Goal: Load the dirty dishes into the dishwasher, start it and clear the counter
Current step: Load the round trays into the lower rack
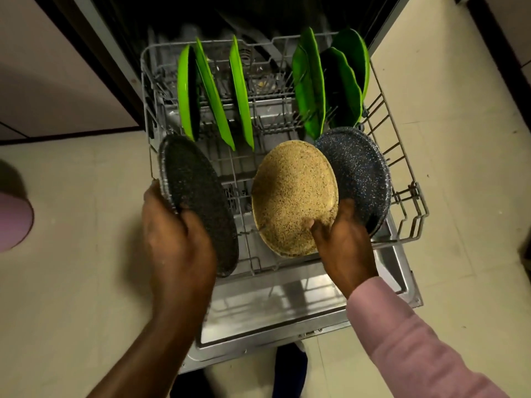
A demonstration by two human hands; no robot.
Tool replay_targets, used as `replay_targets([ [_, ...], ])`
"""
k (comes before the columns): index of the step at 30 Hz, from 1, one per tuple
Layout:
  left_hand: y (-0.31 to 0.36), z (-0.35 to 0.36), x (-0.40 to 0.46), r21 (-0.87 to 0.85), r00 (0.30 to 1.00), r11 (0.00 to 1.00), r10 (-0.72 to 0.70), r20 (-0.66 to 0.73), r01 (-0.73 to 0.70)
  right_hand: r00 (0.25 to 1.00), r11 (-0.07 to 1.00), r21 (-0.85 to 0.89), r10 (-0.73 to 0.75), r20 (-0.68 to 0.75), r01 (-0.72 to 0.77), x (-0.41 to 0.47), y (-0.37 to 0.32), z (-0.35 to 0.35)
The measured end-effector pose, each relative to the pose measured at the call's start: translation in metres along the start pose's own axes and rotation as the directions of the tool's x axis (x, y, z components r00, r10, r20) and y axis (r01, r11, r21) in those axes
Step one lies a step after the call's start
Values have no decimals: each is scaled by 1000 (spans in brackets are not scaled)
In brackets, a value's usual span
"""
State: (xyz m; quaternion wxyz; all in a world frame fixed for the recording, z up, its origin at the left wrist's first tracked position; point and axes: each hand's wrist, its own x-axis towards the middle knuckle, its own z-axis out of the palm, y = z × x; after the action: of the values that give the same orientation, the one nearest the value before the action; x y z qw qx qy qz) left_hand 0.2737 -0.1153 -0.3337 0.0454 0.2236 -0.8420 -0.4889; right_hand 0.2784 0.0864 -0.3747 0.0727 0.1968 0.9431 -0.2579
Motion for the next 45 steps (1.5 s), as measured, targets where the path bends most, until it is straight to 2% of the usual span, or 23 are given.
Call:
replay_targets([
  [3, -9, 25, 2, 57, 1000, 998, -3, 30, 1, 996, 999, -8, -49, -77, 49, -3, 1, 3],
  [6, -11, 49, 2, 109, 984, 988, -121, 132, 107, 990, 996, -31, -86, -112, 83, -2, 1, 2],
  [10, -14, 60, 1, 175, 985, 983, -87, 151, 60, 984, 993, -66, -106, -143, 97, 1, 1, -2],
  [13, -16, 50, 0, 119, 980, 990, -94, 174, 74, 980, 990, -103, -108, -164, 92, 3, -2, -8],
  [17, -12, 33, 0, 33, 986, 995, -101, 131, 97, 973, 990, -103, -111, -204, 91, 4, -8, -19],
  [25, -5, 0, -8, 21, 968, 980, -198, 156, 198, 952, 983, -18, -181, -247, 182, -16, -32, -53],
  [29, -1, -29, -11, 67, 969, 979, -200, 148, 192, 944, 974, -22, -226, -241, 227, -33, -53, -74],
  [32, 11, -63, -11, 90, 972, 975, -210, 108, 201, 933, 963, -8, -264, -243, 271, -52, -79, -98],
  [37, 30, -132, -13, 151, 979, 967, -205, -10, 204, 935, 946, 15, -318, -155, 324, -97, -124, -140],
  [39, 53, -181, -17, 160, 984, 971, -166, -68, 175, 893, 908, -43, -418, -166, 417, -123, -167, -168],
  [41, 71, -211, -20, 195, 988, 968, -147, -54, 154, 857, 863, -92, -505, -105, 497, -140, -197, -183],
  [45, 138, -327, -20, 201, 991, 978, -31, -127, 56, 735, 731, -101, -678, 6, 675, -176, -300, -225],
])
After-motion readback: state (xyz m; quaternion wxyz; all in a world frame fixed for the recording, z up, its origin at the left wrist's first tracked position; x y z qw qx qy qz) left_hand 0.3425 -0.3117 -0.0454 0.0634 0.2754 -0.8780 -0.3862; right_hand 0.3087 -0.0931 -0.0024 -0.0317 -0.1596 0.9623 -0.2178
